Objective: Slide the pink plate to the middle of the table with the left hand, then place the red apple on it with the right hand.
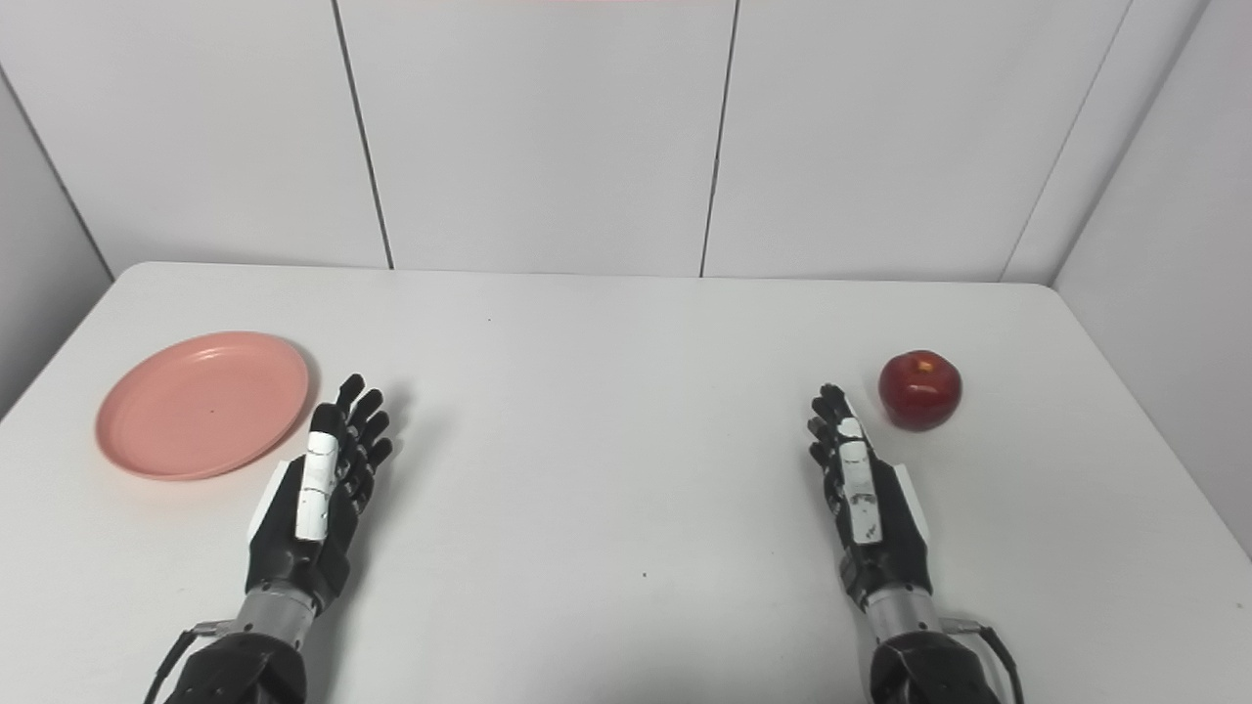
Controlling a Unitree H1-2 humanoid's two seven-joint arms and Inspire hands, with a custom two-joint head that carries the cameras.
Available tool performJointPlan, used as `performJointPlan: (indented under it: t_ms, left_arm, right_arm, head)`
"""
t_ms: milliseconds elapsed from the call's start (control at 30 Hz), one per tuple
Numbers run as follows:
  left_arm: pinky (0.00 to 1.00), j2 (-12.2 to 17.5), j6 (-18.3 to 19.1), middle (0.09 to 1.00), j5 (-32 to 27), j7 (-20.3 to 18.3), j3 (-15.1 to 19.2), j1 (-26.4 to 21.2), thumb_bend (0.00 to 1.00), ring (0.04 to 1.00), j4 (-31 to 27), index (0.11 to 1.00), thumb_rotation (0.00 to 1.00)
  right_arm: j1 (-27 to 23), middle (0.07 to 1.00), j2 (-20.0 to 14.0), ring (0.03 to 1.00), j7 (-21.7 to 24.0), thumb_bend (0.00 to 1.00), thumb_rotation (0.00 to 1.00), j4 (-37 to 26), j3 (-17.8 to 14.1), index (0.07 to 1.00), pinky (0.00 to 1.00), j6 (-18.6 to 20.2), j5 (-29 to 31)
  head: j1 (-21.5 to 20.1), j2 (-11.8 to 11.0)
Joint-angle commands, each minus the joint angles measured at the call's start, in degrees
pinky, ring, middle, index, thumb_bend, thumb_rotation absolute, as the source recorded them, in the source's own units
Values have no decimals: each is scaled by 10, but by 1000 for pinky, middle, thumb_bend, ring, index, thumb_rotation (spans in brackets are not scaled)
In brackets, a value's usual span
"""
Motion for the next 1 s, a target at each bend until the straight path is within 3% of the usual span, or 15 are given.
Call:
performJointPlan:
  t_ms: [0,367,967]
  left_arm:
    - [1000,-22,-11,1000,-9,2,4,31,857,1000,-24,1000,947]
    - [1000,-11,8,1000,-23,-3,3,32,858,1000,-29,1000,959]
    - [1000,-7,0,1000,-26,-4,5,24,859,1000,-15,1000,956]
  right_arm:
    - [-2,958,-4,966,3,932,1000,-9,2,958,1000,-7,-2]
    - [-4,962,1,965,-3,942,1000,-7,6,958,1000,-10,-13]
    - [-7,970,-1,967,4,968,1000,2,8,961,1000,-19,-15]
  head:
    - [0,0]
    - [-14,-3]
    - [-12,-7]
